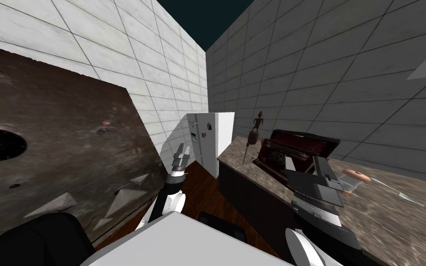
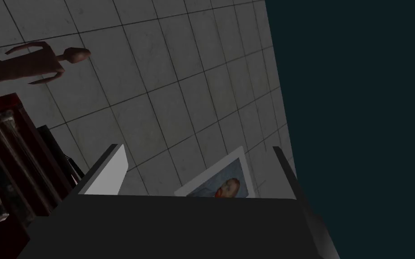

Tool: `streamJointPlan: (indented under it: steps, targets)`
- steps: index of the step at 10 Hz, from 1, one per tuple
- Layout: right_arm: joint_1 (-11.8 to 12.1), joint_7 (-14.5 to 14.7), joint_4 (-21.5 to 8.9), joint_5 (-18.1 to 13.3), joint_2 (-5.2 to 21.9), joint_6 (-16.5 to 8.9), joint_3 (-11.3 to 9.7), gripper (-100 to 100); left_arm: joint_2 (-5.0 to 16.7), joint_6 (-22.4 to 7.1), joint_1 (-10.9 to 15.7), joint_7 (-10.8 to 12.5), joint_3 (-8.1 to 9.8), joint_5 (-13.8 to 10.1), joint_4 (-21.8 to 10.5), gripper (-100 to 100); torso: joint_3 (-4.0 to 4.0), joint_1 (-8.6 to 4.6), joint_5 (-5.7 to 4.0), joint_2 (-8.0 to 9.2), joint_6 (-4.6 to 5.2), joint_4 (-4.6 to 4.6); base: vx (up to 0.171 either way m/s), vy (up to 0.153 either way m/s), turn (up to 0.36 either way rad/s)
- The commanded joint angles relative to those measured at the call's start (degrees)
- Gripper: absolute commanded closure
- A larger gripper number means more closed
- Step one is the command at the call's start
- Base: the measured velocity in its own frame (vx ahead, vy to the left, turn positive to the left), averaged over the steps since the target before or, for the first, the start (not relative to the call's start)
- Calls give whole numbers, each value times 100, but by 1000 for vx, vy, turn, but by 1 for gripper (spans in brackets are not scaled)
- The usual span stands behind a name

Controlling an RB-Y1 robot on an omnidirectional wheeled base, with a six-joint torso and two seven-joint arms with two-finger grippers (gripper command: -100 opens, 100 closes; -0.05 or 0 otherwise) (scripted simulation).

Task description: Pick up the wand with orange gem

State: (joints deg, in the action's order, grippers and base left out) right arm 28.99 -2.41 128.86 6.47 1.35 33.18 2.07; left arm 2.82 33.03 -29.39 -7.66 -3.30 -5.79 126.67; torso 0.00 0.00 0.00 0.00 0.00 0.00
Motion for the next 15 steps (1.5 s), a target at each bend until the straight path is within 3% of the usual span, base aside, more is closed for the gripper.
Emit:
streamJointPlan:
  steps: [1,5,9,15]
  targets:
    - [-21,56,-74,-51,237,-56,38,-100,0,0,0,0,0,0,0,0,0,0,0,0,0,0,13,27,2]
    - [-90,249,-320,-227,627,-245,171,-100,-1,0,0,0,-1,0,0,0,-8,27,6,-13,0,-3,31,65,-1]
    - [-248,707,-880,-646,1061,-690,486,-100,-1,0,-1,0,-1,0,0,0,-13,51,11,-23,-1,-5,56,135,-1]
    - [-438,1264,-1554,-1154,1375,-1228,869,-100,-1,0,0,0,-1,0,0,0,-12,43,10,-20,-1,-5,71,126,-1]
